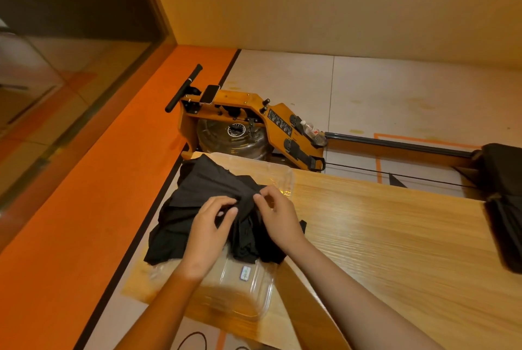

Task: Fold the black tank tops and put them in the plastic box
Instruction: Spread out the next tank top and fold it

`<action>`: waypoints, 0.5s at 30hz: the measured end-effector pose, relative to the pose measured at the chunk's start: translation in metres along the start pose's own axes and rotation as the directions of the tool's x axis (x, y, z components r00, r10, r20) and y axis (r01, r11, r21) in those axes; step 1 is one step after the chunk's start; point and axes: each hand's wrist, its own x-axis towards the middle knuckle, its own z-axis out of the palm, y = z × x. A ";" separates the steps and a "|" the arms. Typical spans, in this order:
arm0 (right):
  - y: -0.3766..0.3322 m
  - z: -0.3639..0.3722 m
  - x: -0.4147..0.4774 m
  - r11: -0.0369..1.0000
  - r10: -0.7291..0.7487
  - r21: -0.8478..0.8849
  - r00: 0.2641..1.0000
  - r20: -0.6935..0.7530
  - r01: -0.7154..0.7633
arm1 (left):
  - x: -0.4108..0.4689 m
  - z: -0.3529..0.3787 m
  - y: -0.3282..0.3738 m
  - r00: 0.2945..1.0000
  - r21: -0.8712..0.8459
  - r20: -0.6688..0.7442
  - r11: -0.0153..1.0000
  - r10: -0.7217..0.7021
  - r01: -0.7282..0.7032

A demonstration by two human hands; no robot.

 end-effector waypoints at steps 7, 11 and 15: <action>0.013 -0.059 -0.019 0.935 0.196 0.309 0.980 -0.040 -0.175 | 0.015 0.013 -0.014 1.000 0.333 -0.005 0.943 0.006 -0.004; 0.034 -0.106 -0.039 0.901 0.262 0.391 0.955 -0.142 -0.190 | 0.015 0.037 -0.006 0.997 0.449 0.072 0.891 0.037 -0.066; 0.059 -0.150 -0.058 0.864 0.402 0.437 0.863 -0.305 -0.249 | 0.015 0.067 0.032 0.984 0.466 0.096 0.867 0.147 -0.175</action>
